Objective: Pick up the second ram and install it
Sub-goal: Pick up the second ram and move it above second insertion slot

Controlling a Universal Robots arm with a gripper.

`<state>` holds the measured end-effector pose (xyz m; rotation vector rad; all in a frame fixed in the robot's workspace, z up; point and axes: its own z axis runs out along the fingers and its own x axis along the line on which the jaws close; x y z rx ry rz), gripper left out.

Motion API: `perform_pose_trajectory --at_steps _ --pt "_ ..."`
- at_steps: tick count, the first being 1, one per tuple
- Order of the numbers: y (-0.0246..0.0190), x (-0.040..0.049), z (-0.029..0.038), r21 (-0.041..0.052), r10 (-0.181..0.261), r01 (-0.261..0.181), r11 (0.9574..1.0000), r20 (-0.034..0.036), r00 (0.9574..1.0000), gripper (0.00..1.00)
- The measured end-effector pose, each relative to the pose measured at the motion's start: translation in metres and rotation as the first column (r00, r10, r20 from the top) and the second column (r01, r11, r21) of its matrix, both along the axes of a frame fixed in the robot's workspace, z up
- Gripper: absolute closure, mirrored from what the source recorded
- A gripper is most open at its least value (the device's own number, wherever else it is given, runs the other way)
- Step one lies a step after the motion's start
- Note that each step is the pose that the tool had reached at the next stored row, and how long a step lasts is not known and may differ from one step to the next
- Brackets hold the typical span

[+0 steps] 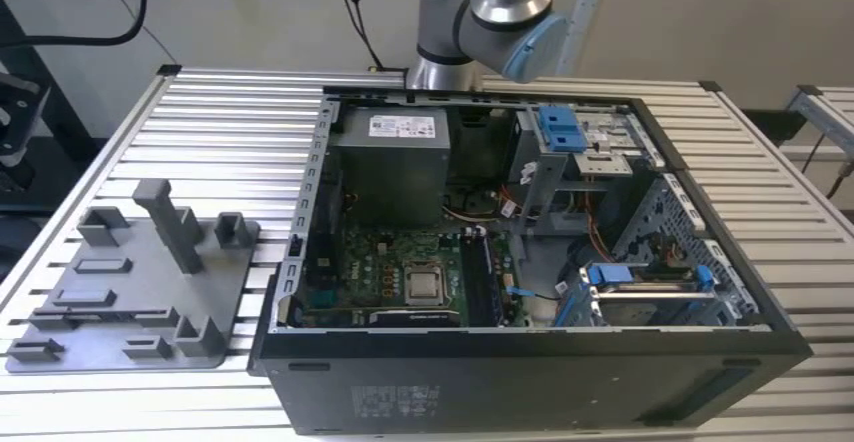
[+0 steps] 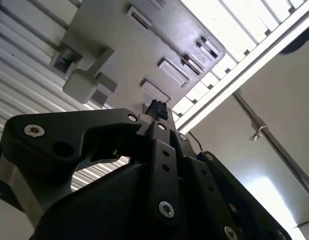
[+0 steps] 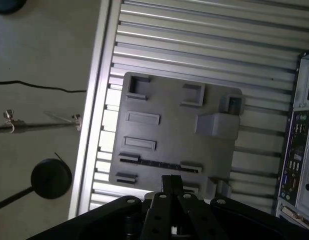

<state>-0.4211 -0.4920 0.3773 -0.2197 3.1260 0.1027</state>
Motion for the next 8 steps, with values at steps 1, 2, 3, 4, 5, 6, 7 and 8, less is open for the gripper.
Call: perform_pose_trajectory --at_steps 1,2,3,4,5,6,7,8 --pt "0.0 0.0 0.0001 -0.0001 0.002 -0.002 1.0 -0.0001 1.0 0.89" --pt "0.0 0.0 0.0001 -0.0002 0.004 -0.004 1.0 -0.0001 1.0 0.89" --pt "0.0 0.0 0.0001 -0.0002 0.006 -0.006 1.0 -0.0001 1.0 0.89" --pt "0.0 0.0 0.0 -0.0002 0.009 -0.009 1.0 -0.0001 1.0 0.89" --pt "0.0 0.0 0.0 -0.0001 0.011 -0.011 0.9999 0.0 0.9999 0.89" --pt "0.0 0.0 0.0 -0.0001 0.013 -0.013 0.9999 0.0 0.9999 0.89" --pt "0.0 0.0 0.0 -0.0002 0.015 -0.015 0.9999 -0.0001 0.9999 0.89" --pt "0.0 0.0 0.0 -0.0001 0.016 -0.016 0.9999 0.0 0.9999 0.89"
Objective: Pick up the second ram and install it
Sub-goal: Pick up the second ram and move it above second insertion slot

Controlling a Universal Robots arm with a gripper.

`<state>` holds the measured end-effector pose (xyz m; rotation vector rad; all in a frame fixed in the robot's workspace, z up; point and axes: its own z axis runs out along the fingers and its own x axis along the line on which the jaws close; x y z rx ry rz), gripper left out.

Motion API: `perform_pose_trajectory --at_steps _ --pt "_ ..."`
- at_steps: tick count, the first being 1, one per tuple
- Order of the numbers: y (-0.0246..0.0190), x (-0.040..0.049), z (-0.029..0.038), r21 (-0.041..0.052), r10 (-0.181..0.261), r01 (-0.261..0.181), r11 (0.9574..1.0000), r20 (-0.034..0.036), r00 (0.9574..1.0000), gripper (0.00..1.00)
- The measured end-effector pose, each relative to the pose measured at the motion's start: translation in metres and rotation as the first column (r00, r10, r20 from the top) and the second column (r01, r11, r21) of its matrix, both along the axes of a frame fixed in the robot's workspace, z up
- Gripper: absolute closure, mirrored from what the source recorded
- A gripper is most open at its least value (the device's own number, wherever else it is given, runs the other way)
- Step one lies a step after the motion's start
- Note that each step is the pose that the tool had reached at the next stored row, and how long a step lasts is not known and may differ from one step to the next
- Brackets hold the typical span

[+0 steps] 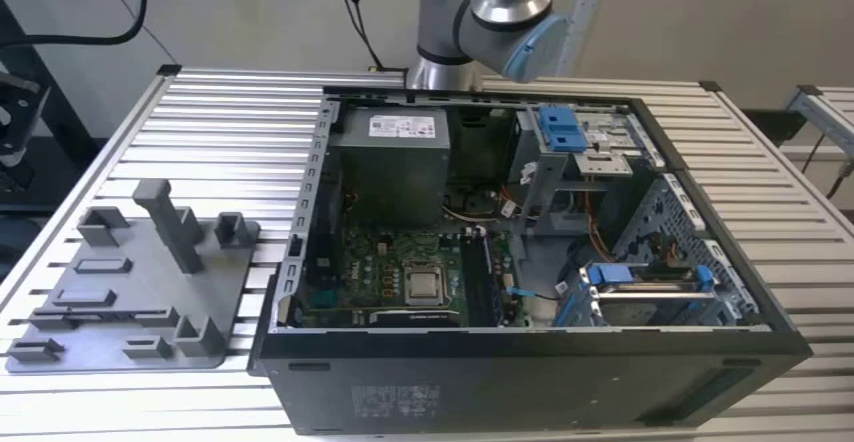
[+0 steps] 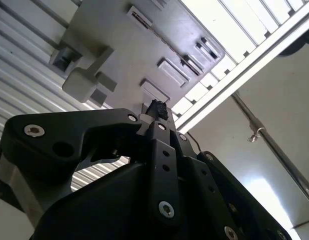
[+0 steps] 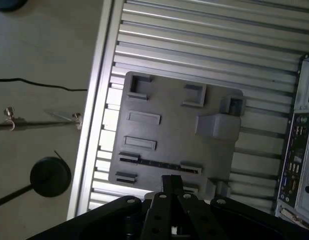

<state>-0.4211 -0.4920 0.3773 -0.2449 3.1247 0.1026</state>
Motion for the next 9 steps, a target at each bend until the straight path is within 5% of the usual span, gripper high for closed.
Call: perform_pose_trajectory --at_steps 9 --pt "0.0002 0.0001 0.0 -0.0002 0.022 -0.022 0.9998 0.0 0.9998 0.89"
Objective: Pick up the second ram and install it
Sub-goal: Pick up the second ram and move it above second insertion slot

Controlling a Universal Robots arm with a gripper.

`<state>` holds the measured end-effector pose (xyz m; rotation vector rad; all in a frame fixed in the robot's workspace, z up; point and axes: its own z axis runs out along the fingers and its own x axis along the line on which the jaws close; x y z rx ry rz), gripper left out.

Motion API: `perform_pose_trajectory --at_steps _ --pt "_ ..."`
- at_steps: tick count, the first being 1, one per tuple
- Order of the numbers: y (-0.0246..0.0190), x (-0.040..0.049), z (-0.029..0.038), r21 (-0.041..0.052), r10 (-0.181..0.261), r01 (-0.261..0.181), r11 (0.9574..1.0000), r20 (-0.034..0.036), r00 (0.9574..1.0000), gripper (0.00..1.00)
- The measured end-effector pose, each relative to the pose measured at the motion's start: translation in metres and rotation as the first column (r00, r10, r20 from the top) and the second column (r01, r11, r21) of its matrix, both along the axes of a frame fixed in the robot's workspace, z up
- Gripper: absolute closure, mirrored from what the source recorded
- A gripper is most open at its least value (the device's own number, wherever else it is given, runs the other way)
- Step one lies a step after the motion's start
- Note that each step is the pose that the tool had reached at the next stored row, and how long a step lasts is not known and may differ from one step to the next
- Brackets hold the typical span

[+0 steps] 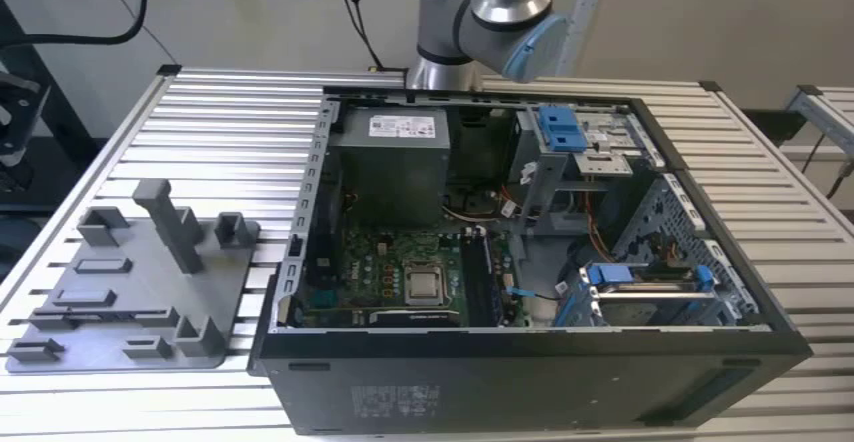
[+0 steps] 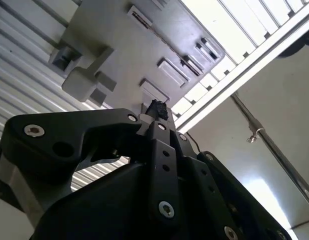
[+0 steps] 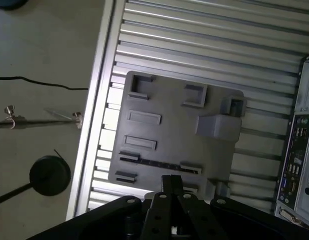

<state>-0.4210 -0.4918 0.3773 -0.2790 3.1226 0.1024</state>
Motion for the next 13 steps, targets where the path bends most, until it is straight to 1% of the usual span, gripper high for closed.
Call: perform_pose_trajectory --at_steps 3,6,9,11,13 --pt "0.0 -0.0001 0.0 -0.0004 0.047 -0.047 0.9989 0.0 0.9989 0.89" --pt "-0.0001 -0.0001 -0.0001 -0.0017 0.085 -0.085 0.9964 0.0 0.9964 0.89" --pt "-0.0001 -0.0001 -0.0001 -0.0032 0.121 -0.121 0.9926 -0.0003 0.9926 0.89" --pt "-0.0001 -0.0001 -0.0001 -0.0042 0.147 -0.147 0.9891 -0.0003 0.9891 0.89" --pt "0.0 -0.0001 -0.0002 -0.0046 0.175 -0.175 0.9846 -0.0004 0.9846 0.89"
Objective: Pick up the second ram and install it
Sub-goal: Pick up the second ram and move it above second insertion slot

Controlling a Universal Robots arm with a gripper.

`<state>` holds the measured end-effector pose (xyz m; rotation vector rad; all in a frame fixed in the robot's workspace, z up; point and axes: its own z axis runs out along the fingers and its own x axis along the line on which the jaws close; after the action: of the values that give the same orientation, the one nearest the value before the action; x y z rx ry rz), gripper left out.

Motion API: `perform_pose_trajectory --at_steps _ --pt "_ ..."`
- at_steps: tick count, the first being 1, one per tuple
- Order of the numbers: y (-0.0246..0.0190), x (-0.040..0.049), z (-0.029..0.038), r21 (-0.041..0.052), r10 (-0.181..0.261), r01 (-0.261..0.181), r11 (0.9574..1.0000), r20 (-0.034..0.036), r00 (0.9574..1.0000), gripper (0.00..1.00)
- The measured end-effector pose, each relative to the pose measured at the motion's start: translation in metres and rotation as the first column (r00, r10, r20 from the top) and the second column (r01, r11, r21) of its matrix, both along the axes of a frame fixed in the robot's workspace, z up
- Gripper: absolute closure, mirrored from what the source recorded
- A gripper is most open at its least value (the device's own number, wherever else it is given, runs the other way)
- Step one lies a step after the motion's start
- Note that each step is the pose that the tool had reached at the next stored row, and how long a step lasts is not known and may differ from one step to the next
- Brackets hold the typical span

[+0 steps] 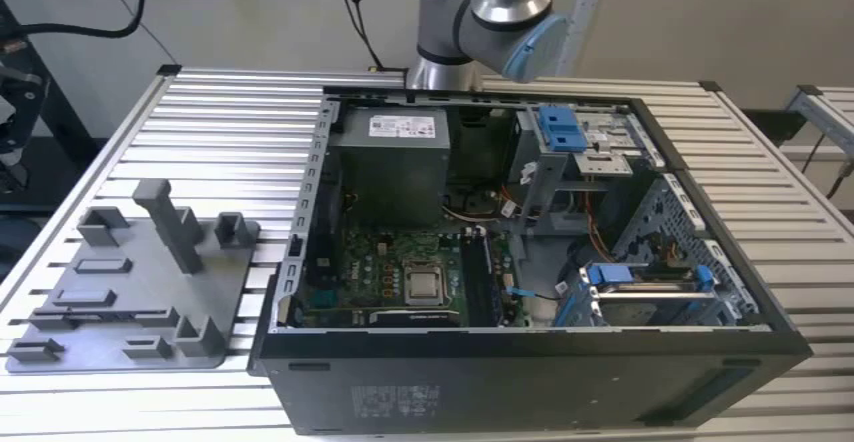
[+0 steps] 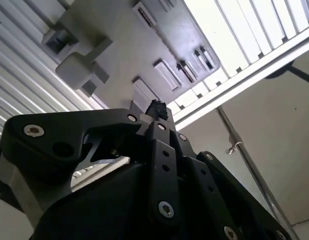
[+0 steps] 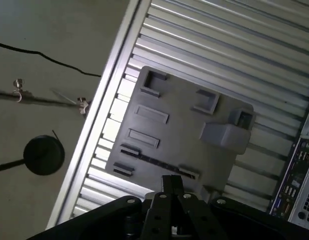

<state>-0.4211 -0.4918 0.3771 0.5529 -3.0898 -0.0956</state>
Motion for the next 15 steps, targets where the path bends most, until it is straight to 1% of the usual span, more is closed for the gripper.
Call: perform_pose_trajectory --at_steps 2,4,6,8,11,14,15 --pt "0.0 0.0 -0.0001 -0.0006 0.031 -0.031 0.9995 0.0 0.9995 0.89" --pt "0.0 0.0 -0.0001 -0.0009 0.065 -0.065 0.9979 -0.0001 0.9979 0.89" --pt "0.0 0.0 -0.0002 -0.0009 0.101 -0.101 0.9949 -0.0001 0.9949 0.89" --pt "0.0 0.0 -0.0003 -0.0009 0.138 -0.138 0.9904 -0.0001 0.9904 0.89" --pt "0.0 0.0 -0.0003 -0.0009 0.191 -0.191 0.9816 -0.0001 0.9816 0.89" --pt "0.0 0.0 -0.0005 -0.0009 0.244 -0.244 0.9697 -0.0001 0.9697 0.89" --pt "0.0 0.0 -0.0006 -0.001 0.263 -0.263 0.9649 -0.0001 0.9649 0.89"
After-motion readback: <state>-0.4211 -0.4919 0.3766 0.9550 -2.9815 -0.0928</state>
